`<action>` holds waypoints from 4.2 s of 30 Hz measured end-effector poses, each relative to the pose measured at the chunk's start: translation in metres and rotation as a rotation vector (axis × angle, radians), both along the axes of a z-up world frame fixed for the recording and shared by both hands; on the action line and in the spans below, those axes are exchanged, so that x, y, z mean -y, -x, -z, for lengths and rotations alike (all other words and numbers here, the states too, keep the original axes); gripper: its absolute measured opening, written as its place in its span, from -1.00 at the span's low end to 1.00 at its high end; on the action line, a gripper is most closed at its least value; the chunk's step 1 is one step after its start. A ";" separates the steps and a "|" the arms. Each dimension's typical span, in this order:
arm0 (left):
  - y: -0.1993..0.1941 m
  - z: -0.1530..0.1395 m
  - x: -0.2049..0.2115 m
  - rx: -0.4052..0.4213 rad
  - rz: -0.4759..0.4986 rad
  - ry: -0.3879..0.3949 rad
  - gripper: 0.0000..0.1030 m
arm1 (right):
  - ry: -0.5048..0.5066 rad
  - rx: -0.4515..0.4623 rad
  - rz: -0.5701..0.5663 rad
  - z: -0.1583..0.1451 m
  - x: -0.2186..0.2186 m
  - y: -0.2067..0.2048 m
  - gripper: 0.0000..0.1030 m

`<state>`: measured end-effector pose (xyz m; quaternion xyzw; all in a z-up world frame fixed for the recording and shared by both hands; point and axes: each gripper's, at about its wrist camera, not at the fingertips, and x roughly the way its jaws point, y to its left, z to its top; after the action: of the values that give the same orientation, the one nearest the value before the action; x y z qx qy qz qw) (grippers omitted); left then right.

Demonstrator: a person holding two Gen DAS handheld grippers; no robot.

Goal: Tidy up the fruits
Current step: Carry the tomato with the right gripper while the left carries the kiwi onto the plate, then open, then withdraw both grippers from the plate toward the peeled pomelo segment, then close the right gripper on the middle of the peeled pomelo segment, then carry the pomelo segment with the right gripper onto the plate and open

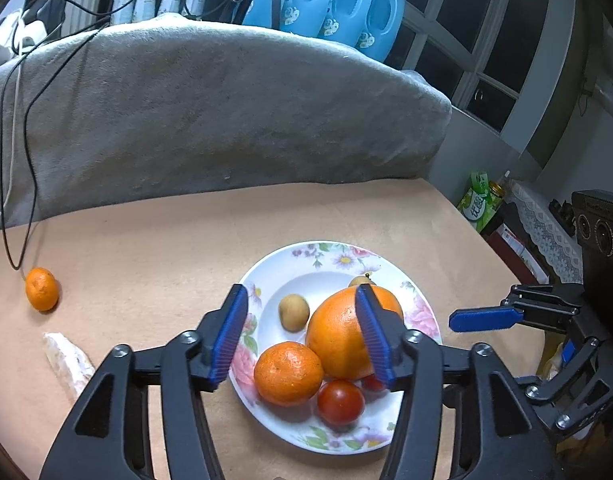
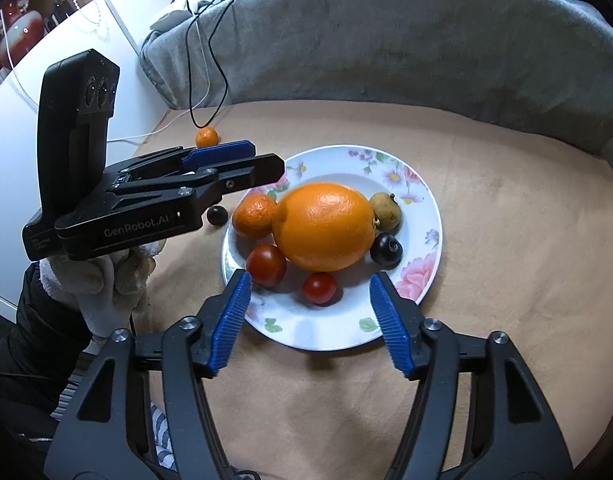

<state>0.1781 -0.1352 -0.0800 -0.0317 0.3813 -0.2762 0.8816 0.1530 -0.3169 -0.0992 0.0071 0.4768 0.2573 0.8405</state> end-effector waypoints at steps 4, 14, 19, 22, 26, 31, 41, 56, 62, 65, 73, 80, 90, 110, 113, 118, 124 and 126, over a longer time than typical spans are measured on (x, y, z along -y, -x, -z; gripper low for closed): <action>0.001 -0.001 -0.002 -0.008 -0.023 -0.007 0.32 | 0.003 0.024 -0.008 -0.003 -0.001 0.002 0.63; 0.008 -0.007 -0.025 0.002 -0.078 -0.012 0.35 | 0.032 0.108 -0.016 -0.015 -0.013 0.007 0.78; 0.018 -0.010 -0.050 0.018 -0.125 -0.013 0.35 | 0.015 0.108 -0.011 -0.019 -0.017 0.002 0.79; 0.024 -0.010 -0.064 0.025 -0.155 -0.020 0.35 | 0.000 0.098 -0.006 -0.021 -0.020 -0.004 0.79; 0.032 -0.010 -0.086 0.032 -0.207 -0.017 0.36 | -0.032 0.088 -0.005 -0.023 -0.023 -0.013 0.79; 0.043 -0.007 -0.110 0.031 -0.261 -0.011 0.36 | -0.069 0.069 -0.014 -0.025 -0.032 -0.026 0.79; 0.055 0.010 -0.132 0.000 -0.304 -0.020 0.36 | -0.129 0.020 -0.060 -0.026 -0.063 -0.050 0.79; 0.060 0.038 -0.136 -0.064 -0.282 -0.026 0.35 | -0.161 -0.153 -0.162 0.003 -0.141 -0.085 0.56; 0.055 0.041 -0.140 -0.081 -0.282 -0.014 0.25 | -0.167 -0.236 -0.185 0.021 -0.167 -0.096 0.38; 0.053 0.044 -0.140 -0.091 -0.278 -0.009 0.18 | -0.161 -0.271 -0.190 0.031 -0.179 -0.101 0.27; 0.047 0.054 -0.138 -0.120 -0.264 -0.013 0.03 | -0.129 -0.343 -0.166 0.059 -0.200 -0.115 -0.07; 0.039 0.062 -0.136 -0.152 -0.251 -0.012 -0.02 | -0.113 -0.373 -0.161 0.075 -0.211 -0.121 -0.20; 0.032 0.068 -0.126 -0.152 -0.251 -0.044 -0.37 | -0.113 -0.386 -0.157 0.080 -0.219 -0.124 -0.32; 0.058 0.042 -0.122 -0.075 -0.252 -0.033 -0.46 | -0.158 -0.350 -0.142 0.065 -0.204 -0.121 -0.46; 0.068 0.036 -0.119 -0.056 -0.239 -0.031 -0.46 | -0.166 -0.334 -0.138 0.056 -0.197 -0.117 -0.46; 0.076 0.028 -0.105 -0.029 -0.214 -0.025 -0.46 | -0.177 -0.303 -0.125 0.042 -0.180 -0.108 -0.47; 0.074 0.020 -0.084 -0.002 -0.174 -0.017 -0.46 | -0.195 -0.274 -0.096 0.025 -0.150 -0.098 -0.47; 0.075 0.017 -0.074 0.006 -0.160 -0.015 -0.46 | -0.199 -0.264 -0.085 0.021 -0.140 -0.095 -0.47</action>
<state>0.1032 -0.0617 -0.0974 -0.0547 0.3768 -0.2024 0.9023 0.2482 -0.1772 -0.1200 0.1038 0.5554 0.3352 0.7540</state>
